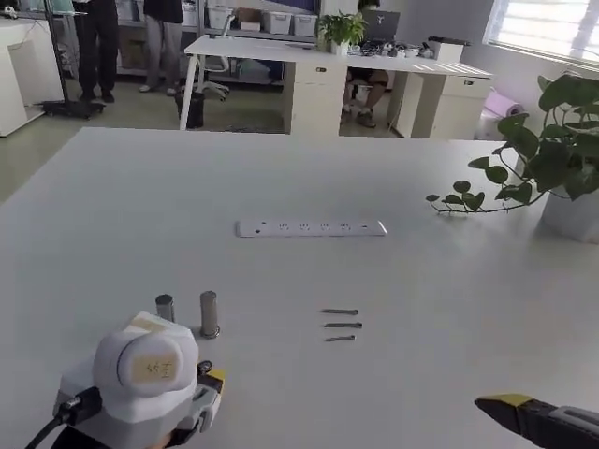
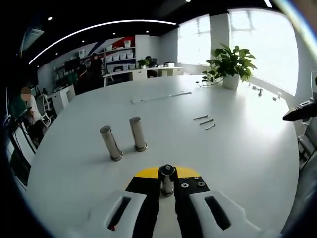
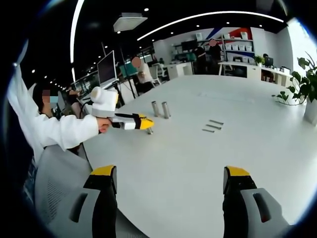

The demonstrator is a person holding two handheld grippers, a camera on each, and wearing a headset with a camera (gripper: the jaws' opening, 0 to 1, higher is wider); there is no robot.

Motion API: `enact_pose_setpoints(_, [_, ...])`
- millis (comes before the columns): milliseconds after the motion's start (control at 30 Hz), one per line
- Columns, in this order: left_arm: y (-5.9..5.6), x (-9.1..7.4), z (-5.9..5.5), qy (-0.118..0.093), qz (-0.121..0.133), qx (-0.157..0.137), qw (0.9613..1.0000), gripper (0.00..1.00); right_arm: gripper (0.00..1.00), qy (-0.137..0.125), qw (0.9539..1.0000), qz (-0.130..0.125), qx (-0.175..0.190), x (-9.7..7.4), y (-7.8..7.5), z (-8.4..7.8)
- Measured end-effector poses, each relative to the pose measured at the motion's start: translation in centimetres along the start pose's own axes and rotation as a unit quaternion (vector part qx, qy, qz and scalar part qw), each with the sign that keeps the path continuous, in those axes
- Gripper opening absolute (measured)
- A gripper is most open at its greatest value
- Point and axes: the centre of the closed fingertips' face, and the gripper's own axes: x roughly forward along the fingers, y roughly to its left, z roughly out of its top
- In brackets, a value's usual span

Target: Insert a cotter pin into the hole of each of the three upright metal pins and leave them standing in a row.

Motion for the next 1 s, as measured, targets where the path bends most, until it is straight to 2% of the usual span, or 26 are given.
enact_pose_setpoints(100, [0.0,0.0,0.0,0.003,0.0,0.016,0.9999,0.09,0.87,-0.001,1.0,0.003,-0.003,0.1,0.2,0.1])
enact_pose_setpoints(267, [0.2,0.0,-0.2,0.007,0.003,0.012,0.9999,0.22,0.87,-0.002,1.0,0.003,-0.004,0.0,0.3,0.2])
enact_pose_setpoints(367, [0.3,-0.3,-0.1,0.006,0.003,0.036,0.9993,0.27,0.87,-0.001,1.0,0.003,-0.007,-0.2,0.3,0.1])
enact_pose_setpoints(467, [-0.1,-0.7,0.5,-0.003,-0.022,0.04,0.999,0.37,0.87,-0.001,1.0,0.002,-0.007,-0.3,0.3,0.1])
enact_pose_setpoints(533, [-0.3,-1.4,0.7,0.008,-0.042,0.047,0.998,0.47,0.87,-0.001,1.0,0.001,-0.009,-0.3,0.3,0.1])
enact_pose_setpoints(667, [-1.9,-3.1,1.7,-0.007,-0.126,0.047,0.9909,0.54,0.87,0.0,0.9999,0.002,-0.011,-0.4,0.3,0.1])
enact_pose_setpoints(767, [-1.8,-4.2,1.1,0.009,-0.141,0.069,0.9875,0.62,0.87,0.002,0.9999,0.005,-0.014,-0.2,0.4,0.1])
enact_pose_setpoints(933, [-1.1,-5.1,0.1,0.013,-0.156,0.054,0.9861,0.76,0.87,0.005,0.9998,0.008,-0.017,0.0,0.7,0.3])
enact_pose_setpoints(1000, [-0.9,-5.7,-0.1,0.008,-0.16,0.051,0.9859,0.8,0.87,0.005,0.9998,0.009,-0.019,0.0,0.9,0.4])
